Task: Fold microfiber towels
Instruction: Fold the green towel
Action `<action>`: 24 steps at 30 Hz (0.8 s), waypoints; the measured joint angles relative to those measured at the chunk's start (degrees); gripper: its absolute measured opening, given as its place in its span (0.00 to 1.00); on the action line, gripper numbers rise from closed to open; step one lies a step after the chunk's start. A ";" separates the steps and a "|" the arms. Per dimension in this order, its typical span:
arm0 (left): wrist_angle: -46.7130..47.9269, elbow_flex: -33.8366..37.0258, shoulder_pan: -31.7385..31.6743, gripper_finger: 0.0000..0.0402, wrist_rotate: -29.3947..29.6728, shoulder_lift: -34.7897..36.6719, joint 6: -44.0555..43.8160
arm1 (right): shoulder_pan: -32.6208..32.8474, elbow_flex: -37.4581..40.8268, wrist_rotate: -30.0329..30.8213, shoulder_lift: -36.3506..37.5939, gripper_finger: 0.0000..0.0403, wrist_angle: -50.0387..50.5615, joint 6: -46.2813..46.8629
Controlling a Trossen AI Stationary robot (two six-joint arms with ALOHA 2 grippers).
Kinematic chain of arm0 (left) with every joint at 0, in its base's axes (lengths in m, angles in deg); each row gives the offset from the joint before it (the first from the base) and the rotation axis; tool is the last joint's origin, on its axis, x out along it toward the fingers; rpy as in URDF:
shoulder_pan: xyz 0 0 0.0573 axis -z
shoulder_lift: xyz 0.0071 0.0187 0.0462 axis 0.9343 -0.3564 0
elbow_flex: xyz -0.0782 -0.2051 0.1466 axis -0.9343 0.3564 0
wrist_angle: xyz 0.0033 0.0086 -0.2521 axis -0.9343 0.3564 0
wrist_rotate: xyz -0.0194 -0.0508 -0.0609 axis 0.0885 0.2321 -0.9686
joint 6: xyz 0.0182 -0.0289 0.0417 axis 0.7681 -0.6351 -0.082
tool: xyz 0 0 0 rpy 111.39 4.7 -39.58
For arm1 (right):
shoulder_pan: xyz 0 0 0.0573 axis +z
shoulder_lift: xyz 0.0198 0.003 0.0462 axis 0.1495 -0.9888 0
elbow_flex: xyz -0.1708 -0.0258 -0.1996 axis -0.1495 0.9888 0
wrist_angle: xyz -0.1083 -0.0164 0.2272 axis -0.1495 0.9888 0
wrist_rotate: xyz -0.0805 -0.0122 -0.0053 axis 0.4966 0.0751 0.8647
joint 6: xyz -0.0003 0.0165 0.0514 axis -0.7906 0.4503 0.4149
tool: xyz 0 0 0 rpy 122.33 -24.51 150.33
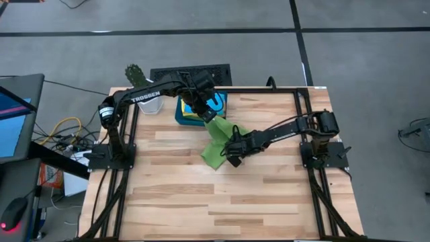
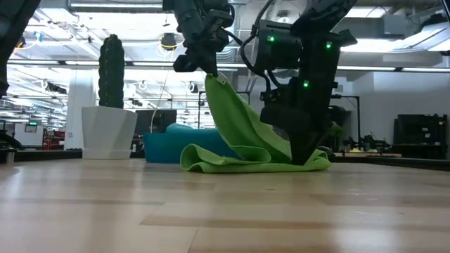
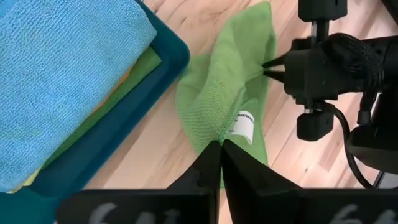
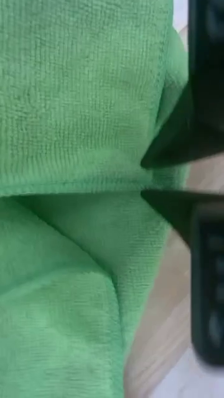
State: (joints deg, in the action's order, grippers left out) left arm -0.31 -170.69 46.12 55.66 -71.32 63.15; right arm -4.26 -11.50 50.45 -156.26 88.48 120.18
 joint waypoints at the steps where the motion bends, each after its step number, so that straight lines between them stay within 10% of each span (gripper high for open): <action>1: 0.00 0.00 0.02 0.00 0.00 0.01 -0.02 | 0.00 -0.13 -0.51 0.21 0.11 0.55 -0.65; 24: 11.91 0.02 7.50 0.00 -5.61 9.09 -4.60 | 13.19 -12.63 1.92 30.72 0.01 23.37 10.89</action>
State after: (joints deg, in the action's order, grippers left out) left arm 11.60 -170.67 53.62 50.05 -62.23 58.55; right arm 8.93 -24.14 52.37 -125.54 111.85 131.06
